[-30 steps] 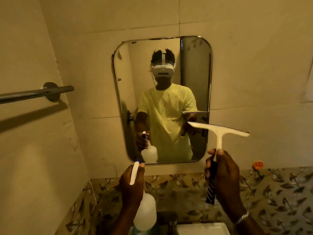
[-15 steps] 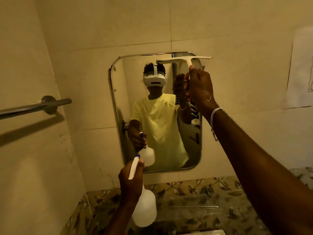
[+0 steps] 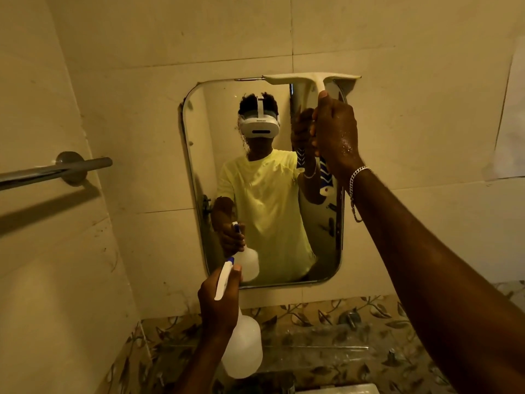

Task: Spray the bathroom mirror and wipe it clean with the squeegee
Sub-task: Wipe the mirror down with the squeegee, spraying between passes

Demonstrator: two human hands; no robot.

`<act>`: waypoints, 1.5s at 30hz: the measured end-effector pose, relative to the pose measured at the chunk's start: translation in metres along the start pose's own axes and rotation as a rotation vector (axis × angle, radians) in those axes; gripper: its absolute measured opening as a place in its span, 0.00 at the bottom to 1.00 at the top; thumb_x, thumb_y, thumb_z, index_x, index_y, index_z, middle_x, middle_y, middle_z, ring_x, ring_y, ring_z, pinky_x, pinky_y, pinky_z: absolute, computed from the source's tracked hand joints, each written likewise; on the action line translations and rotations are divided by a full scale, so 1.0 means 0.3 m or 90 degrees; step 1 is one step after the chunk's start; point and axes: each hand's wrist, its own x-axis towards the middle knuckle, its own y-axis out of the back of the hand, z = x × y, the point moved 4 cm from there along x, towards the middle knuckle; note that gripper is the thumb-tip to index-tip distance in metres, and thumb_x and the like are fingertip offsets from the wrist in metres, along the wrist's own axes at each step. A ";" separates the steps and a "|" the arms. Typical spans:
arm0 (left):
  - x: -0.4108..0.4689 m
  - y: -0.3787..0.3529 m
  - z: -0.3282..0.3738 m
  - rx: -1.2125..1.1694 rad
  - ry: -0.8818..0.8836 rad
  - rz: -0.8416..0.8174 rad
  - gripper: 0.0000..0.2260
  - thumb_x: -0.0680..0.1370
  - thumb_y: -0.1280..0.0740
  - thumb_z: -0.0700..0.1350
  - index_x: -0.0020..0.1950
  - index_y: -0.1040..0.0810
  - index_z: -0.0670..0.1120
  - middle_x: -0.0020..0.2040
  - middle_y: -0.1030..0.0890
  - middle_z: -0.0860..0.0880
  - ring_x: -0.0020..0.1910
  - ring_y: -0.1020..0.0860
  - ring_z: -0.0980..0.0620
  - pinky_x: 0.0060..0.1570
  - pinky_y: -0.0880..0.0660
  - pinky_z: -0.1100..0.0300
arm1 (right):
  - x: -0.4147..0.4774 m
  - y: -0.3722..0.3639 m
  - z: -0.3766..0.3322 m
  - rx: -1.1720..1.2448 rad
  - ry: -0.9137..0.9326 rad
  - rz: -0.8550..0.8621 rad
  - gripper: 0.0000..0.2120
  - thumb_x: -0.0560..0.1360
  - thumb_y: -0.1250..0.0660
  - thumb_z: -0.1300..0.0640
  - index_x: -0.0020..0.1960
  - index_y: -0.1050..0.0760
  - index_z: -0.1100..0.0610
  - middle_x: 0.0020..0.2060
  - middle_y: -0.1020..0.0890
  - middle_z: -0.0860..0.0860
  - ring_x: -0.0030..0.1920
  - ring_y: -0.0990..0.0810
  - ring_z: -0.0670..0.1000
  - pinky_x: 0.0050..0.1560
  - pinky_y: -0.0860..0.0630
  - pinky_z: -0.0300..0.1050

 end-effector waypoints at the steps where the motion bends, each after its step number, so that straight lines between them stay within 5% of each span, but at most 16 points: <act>1: 0.002 0.001 -0.004 0.002 -0.001 0.001 0.08 0.79 0.30 0.42 0.50 0.15 0.37 0.38 0.17 0.49 0.39 0.18 0.56 0.36 0.25 0.77 | -0.001 -0.003 0.007 -0.017 0.009 0.004 0.24 0.88 0.48 0.50 0.40 0.24 0.57 0.29 0.22 0.50 0.23 0.24 0.39 0.26 0.27 0.34; 4: 0.010 0.008 -0.019 0.003 -0.005 0.008 0.09 0.79 0.30 0.42 0.49 0.16 0.36 0.36 0.17 0.48 0.37 0.18 0.54 0.35 0.24 0.76 | -0.003 -0.014 0.023 -0.058 0.020 0.023 0.24 0.88 0.48 0.49 0.41 0.23 0.56 0.34 0.20 0.55 0.35 0.20 0.52 0.41 0.20 0.50; 9: 0.024 0.021 -0.044 -0.002 0.007 0.011 0.09 0.79 0.31 0.42 0.47 0.16 0.37 0.35 0.18 0.45 0.35 0.19 0.52 0.33 0.24 0.73 | -0.110 -0.028 0.088 -0.038 0.015 -0.008 0.23 0.88 0.48 0.47 0.43 0.22 0.54 0.36 0.16 0.58 0.38 0.16 0.60 0.46 0.16 0.59; 11: 0.028 0.025 -0.050 -0.010 -0.001 0.005 0.08 0.79 0.31 0.41 0.47 0.16 0.37 0.35 0.17 0.45 0.36 0.18 0.52 0.34 0.24 0.73 | -0.230 -0.022 0.187 -0.043 0.004 -0.021 0.22 0.88 0.47 0.45 0.43 0.20 0.46 0.35 0.15 0.52 0.36 0.15 0.51 0.40 0.15 0.51; 14: 0.030 0.022 -0.054 -0.014 -0.009 -0.007 0.08 0.79 0.31 0.41 0.47 0.16 0.37 0.37 0.16 0.44 0.37 0.18 0.53 0.36 0.24 0.74 | -0.449 0.009 0.369 -0.047 -0.061 -0.018 0.19 0.87 0.46 0.44 0.43 0.22 0.41 0.30 0.19 0.40 0.30 0.22 0.38 0.30 0.27 0.33; 19: 0.025 0.017 -0.066 -0.033 0.023 -0.015 0.09 0.80 0.31 0.45 0.44 0.17 0.41 0.33 0.18 0.48 0.35 0.19 0.59 0.33 0.25 0.72 | -0.814 0.088 0.678 -0.036 -0.230 0.015 0.24 0.82 0.44 0.36 0.38 0.23 0.52 0.24 0.25 0.50 0.24 0.28 0.46 0.25 0.29 0.44; 25: -0.009 0.021 -0.058 -0.032 0.029 -0.002 0.05 0.79 0.30 0.42 0.44 0.18 0.47 0.36 0.17 0.51 0.38 0.18 0.63 0.34 0.24 0.74 | -1.127 0.173 0.901 -0.118 -0.446 -0.031 0.30 0.74 0.47 0.28 0.40 0.17 0.50 0.25 0.20 0.49 0.26 0.22 0.46 0.32 0.27 0.43; 28: -0.020 0.034 -0.065 -0.033 0.021 -0.008 0.04 0.79 0.30 0.41 0.46 0.17 0.45 0.37 0.16 0.50 0.40 0.17 0.61 0.36 0.24 0.75 | -1.200 0.205 0.935 -0.165 -0.499 -0.006 0.34 0.72 0.50 0.27 0.40 0.16 0.52 0.25 0.18 0.52 0.28 0.19 0.47 0.27 0.28 0.39; 37: -0.001 0.076 -0.061 -0.019 -0.002 -0.003 0.05 0.79 0.31 0.41 0.45 0.17 0.43 0.36 0.16 0.48 0.39 0.17 0.58 0.37 0.24 0.76 | -0.841 0.048 0.531 0.111 -0.313 -0.047 0.22 0.85 0.43 0.43 0.42 0.23 0.56 0.25 0.25 0.49 0.23 0.29 0.47 0.22 0.32 0.39; 45: 0.047 0.091 -0.031 -0.027 -0.045 0.008 0.04 0.79 0.31 0.39 0.47 0.17 0.41 0.37 0.17 0.51 0.39 0.17 0.57 0.39 0.25 0.76 | -0.308 -0.116 0.104 0.164 -0.098 -0.055 0.18 0.88 0.46 0.49 0.45 0.25 0.56 0.29 0.24 0.48 0.25 0.28 0.45 0.24 0.29 0.37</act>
